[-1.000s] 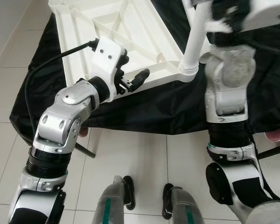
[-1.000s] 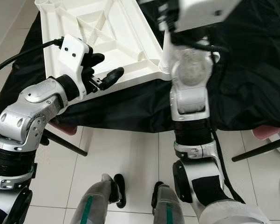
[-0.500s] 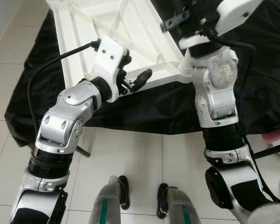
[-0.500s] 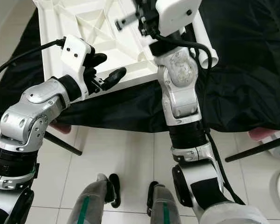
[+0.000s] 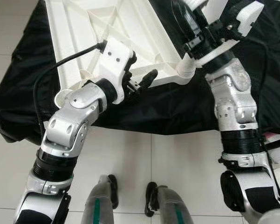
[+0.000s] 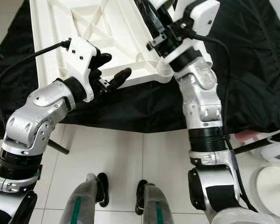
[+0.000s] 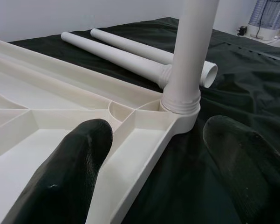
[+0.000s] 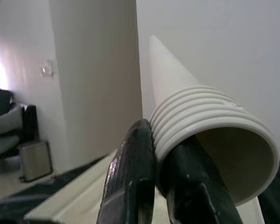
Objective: Building children table
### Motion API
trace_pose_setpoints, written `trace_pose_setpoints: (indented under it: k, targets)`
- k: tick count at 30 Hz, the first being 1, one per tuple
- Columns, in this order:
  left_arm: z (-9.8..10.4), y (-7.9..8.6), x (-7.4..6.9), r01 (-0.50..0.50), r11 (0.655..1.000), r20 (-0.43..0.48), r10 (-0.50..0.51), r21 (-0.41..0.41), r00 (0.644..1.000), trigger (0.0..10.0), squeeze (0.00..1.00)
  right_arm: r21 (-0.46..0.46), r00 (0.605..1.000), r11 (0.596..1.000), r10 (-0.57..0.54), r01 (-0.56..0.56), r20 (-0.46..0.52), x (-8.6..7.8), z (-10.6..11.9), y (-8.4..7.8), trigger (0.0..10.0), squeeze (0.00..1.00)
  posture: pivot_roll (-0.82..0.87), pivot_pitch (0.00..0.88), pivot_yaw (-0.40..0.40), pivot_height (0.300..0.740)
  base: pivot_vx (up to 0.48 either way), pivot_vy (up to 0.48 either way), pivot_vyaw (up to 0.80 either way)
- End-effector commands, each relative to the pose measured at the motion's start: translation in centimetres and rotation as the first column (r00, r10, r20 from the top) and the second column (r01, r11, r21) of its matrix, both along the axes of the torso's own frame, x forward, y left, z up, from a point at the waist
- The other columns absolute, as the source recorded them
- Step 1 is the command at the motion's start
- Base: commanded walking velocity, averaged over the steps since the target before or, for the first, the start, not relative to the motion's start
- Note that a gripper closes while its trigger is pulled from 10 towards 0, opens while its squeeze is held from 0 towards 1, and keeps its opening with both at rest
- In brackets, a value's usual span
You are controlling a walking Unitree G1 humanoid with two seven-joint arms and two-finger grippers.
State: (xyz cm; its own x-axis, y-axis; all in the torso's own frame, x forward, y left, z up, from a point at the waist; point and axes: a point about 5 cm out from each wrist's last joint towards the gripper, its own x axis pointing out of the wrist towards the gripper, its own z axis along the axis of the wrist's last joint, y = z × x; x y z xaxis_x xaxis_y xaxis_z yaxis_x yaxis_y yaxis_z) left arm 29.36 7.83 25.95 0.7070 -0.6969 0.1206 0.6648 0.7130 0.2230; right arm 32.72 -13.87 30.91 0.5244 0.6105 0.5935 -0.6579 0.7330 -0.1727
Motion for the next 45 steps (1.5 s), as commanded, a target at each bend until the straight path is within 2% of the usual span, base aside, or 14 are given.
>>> trace_pose_setpoints:
  k: [1, 3, 4, 10, 11, 15, 21, 24, 26, 27, 29, 34, 38, 45]
  targets:
    - [0.0, 0.0, -0.2, -0.040, 0.999, 0.018, 0.040, -0.009, 0.999, 10.0, 0.00, 0.020, 0.999, 1.000, 0.006, -0.006, -0.036, 0.1, -0.5, -1.2, 10.0, 0.00, 0.08, 0.256, -0.084, 0.740, 0.000, 0.000, 0.00]
    - [-0.1, 0.0, -0.2, -0.048, 0.999, 0.014, 0.048, -0.016, 0.999, 10.0, 0.00, 0.023, 0.998, 1.000, -0.005, 0.007, -0.056, 0.3, -0.8, -1.9, 10.0, 0.00, 0.08, 0.257, -0.085, 0.740, 0.000, 0.000, 0.00]
    - [-0.2, 0.1, -0.3, -0.059, 0.998, 0.003, 0.059, -0.030, 0.998, 10.0, 0.00, 0.022, 0.994, 0.998, -0.055, 0.057, -0.093, 0.7, -1.4, -3.8, 10.0, 0.00, 0.06, 0.261, -0.083, 0.740, 0.000, 0.000, 0.00]
    - [-0.4, 0.0, -0.3, -0.064, 0.997, -0.002, 0.064, -0.037, 0.998, 10.0, 0.00, 0.016, 0.982, 0.986, -0.163, 0.165, -0.095, 1.1, -1.5, -6.4, 10.0, 0.00, 0.06, 0.262, -0.082, 0.740, 0.000, 0.000, 0.00]
    - [-0.4, 0.0, -0.3, -0.065, 0.997, -0.006, 0.065, -0.042, 0.998, 10.0, 0.00, 0.045, 0.971, 0.973, -0.221, 0.226, -0.095, 1.3, -1.1, -7.9, 10.0, 0.00, 0.06, 0.263, -0.080, 0.740, 0.000, 0.000, 0.00]
    - [-0.5, -0.1, -0.3, -0.068, 0.996, -0.008, 0.067, -0.049, 0.998, 10.0, 0.00, 0.101, 0.944, 0.940, -0.320, 0.327, -0.080, 1.4, -0.2, -10.1, 10.0, 0.00, 0.06, 0.259, -0.074, 0.740, 0.000, 0.000, 0.00]
    - [-0.6, -0.1, -0.5, -0.076, 0.996, -0.015, 0.075, -0.055, 0.997, 10.0, 0.00, 0.147, 0.914, 0.902, -0.399, 0.406, -0.074, 1.5, 0.2, -11.5, 10.0, 0.00, 0.07, 0.256, -0.067, 0.740, 0.000, 0.000, 0.00]
    - [-0.7, 0.0, -0.5, -0.082, 0.995, -0.025, 0.080, -0.061, 0.996, 10.0, 0.00, 0.147, 0.926, 0.914, -0.371, 0.378, -0.076, 1.5, 0.0, -11.0, 10.0, 0.00, 0.07, 0.253, -0.063, 0.740, 0.000, 0.000, 0.00]
    - [-0.8, 0.1, -0.5, -0.083, 0.995, -0.027, 0.082, -0.059, 0.996, 10.0, 0.00, 0.110, 0.954, 0.949, -0.288, 0.295, -0.081, 1.3, -0.7, -9.3, 10.0, 0.00, 0.08, 0.248, -0.059, 0.740, 0.000, 0.000, 0.00]
    - [-0.8, 0.1, -0.5, -0.083, 0.995, -0.027, 0.082, -0.059, 0.996, 10.0, 0.00, 0.110, 0.954, 0.949, -0.288, 0.295, -0.081, 1.3, -0.7, -9.3, 10.0, 0.00, 0.08, 0.248, -0.059, 0.740, 0.000, 0.000, 0.00]
    - [-0.7, 0.2, -0.3, -0.068, 0.995, -0.055, 0.064, -0.074, 0.996, 10.0, 0.00, 0.034, 0.985, 0.989, -0.140, 0.144, -0.105, 0.7, -2.4, -6.5, 10.0, 0.00, 0.09, 0.237, -0.050, 0.740, 0.000, 0.000, 0.00]
    - [-0.5, 0.4, 0.1, -0.052, 0.995, -0.077, 0.046, -0.084, 0.996, 10.0, 0.00, -0.005, 0.988, 0.998, -0.059, 0.059, -0.140, 0.1, -4.2, -4.5, 10.0, 0.00, 0.10, 0.226, -0.048, 0.740, 0.000, 0.000, 0.00]
    - [-0.4, 0.3, 0.4, -0.041, 0.995, -0.081, 0.034, -0.091, 0.996, 10.0, 0.00, 0.028, 0.983, 0.997, -0.071, 0.077, -0.168, -0.2, -5.4, -3.4, 10.0, 0.00, 0.11, 0.207, -0.048, 0.740, 0.000, 0.000, 0.00]
    - [-0.3, 0.0, 0.8, -0.052, 0.987, -0.112, 0.035, -0.154, 0.993, 10.0, 0.00, 0.044, 0.973, 0.977, -0.203, 0.209, -0.107, -0.9, -5.6, -2.7, 10.0, 0.00, 0.10, 0.169, -0.047, 0.740, 0.000, 0.000, 0.00]
